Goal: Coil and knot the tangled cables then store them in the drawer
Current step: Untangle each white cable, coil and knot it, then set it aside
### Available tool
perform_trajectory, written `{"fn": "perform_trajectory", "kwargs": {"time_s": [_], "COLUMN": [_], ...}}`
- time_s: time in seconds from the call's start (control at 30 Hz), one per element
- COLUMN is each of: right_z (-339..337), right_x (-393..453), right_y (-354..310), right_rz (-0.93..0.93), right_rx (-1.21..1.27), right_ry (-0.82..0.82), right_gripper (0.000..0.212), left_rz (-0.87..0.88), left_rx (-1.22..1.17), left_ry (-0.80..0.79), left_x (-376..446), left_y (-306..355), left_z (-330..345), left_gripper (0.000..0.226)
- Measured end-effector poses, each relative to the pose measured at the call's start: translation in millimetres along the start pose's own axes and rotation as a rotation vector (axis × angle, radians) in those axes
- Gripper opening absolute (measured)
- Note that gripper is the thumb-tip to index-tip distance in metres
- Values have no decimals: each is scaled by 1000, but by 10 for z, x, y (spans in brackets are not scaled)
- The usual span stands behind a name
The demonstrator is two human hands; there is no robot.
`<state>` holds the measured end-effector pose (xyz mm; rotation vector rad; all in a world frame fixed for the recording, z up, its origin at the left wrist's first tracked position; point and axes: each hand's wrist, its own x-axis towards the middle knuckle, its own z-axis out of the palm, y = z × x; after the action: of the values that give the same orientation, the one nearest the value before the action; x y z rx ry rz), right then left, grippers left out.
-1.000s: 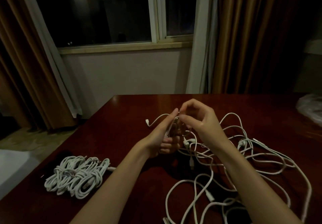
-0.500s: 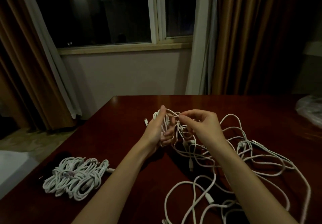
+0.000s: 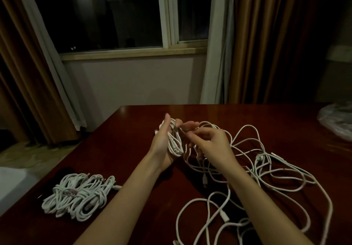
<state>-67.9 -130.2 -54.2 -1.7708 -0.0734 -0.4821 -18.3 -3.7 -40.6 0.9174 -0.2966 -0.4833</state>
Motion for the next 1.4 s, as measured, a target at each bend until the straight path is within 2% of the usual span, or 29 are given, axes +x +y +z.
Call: {"fn": "perform_trajectory", "kwargs": {"time_s": [0.2, 0.43, 0.53, 0.67, 0.87, 1.0, 1.1, 1.23, 1.4], "right_z": [68, 98, 88, 77, 179, 202, 171, 82, 126], "right_x": [-14, -53, -57, -54, -71, -103, -101, -58, -74], "right_y": [14, -14, -35, -37, -29, -80, -107, -79, -120], "right_rz": [-79, -156, -194, -279, -489, -511, -451, -387, -488], "right_rx": [-157, -345, -390, -464, -613, -552, -525, -577, -633], "right_ry": [-42, -218, -176, -113, -219, -270, -321, -286, -287], "right_gripper": [4, 31, 20, 10, 9, 14, 19, 13, 12], "left_rz": [27, 129, 145, 159, 101, 42, 14, 73, 75], "left_rx": [-273, -336, -382, -318, -206, -99, -129, -126, -58], "left_ry": [91, 136, 142, 158, 173, 191, 179, 179, 207], "left_x": [51, 80, 64, 73, 108, 100, 107, 101, 80], "left_y": [-8, 48, 103, 149, 81, 29, 74, 189, 128], "left_z": [-77, -143, -149, -211, -224, -187, -210, -287, -241], "left_gripper": [62, 59, 55, 54, 57, 52, 53, 49, 49]}}
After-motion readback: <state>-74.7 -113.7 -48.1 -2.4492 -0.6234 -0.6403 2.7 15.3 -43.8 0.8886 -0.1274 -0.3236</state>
